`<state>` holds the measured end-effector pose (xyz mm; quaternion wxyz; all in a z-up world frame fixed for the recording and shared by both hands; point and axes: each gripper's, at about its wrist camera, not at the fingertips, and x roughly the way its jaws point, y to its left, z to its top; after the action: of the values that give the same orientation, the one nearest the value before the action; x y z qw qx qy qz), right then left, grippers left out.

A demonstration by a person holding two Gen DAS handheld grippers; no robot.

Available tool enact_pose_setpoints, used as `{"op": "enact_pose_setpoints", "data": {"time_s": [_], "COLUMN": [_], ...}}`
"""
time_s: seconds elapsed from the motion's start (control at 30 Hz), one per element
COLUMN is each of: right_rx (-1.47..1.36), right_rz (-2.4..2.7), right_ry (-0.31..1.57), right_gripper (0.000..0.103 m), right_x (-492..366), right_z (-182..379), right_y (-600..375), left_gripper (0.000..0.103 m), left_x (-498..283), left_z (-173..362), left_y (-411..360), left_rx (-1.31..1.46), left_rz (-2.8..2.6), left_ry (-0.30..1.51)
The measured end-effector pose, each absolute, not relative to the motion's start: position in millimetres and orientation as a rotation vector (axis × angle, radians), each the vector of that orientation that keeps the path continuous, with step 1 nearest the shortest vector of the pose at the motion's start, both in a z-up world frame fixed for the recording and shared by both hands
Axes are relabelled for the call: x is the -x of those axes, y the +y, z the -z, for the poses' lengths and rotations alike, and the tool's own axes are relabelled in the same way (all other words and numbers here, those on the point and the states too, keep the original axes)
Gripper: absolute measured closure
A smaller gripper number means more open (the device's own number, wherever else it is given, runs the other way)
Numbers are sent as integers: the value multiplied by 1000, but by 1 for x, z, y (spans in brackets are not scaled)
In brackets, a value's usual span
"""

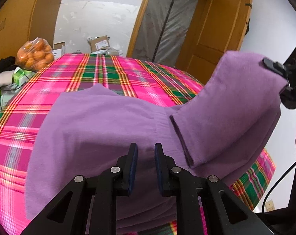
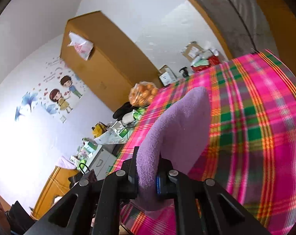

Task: Fold clothes
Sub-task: 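Grasp the lilac sweater end with the right gripper and lift it, then fold the lifted sweater end over toward the left gripper with the right gripper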

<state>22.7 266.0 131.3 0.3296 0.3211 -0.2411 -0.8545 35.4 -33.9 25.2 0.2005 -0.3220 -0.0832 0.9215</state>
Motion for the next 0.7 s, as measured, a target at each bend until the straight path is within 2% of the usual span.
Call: {"op": "enact_pose_setpoints", "data": {"time_s": [0.33,0.7], "right_rx": [-878,-1025], "right_rz": [2142,2023], "right_ry": [-468,-343], "right_gripper": [90,90], "right_x": [3,38], "right_z": [-150,-125], "right_y": [175,73], "left_gripper": [85,85], "left_x": [-48,-59], "left_z": [-28,-18], "left_y": [-80,-125], "left_rx": [850,851], "left_rz": [-2642,-2669], "left_ry": [-327,-416]}}
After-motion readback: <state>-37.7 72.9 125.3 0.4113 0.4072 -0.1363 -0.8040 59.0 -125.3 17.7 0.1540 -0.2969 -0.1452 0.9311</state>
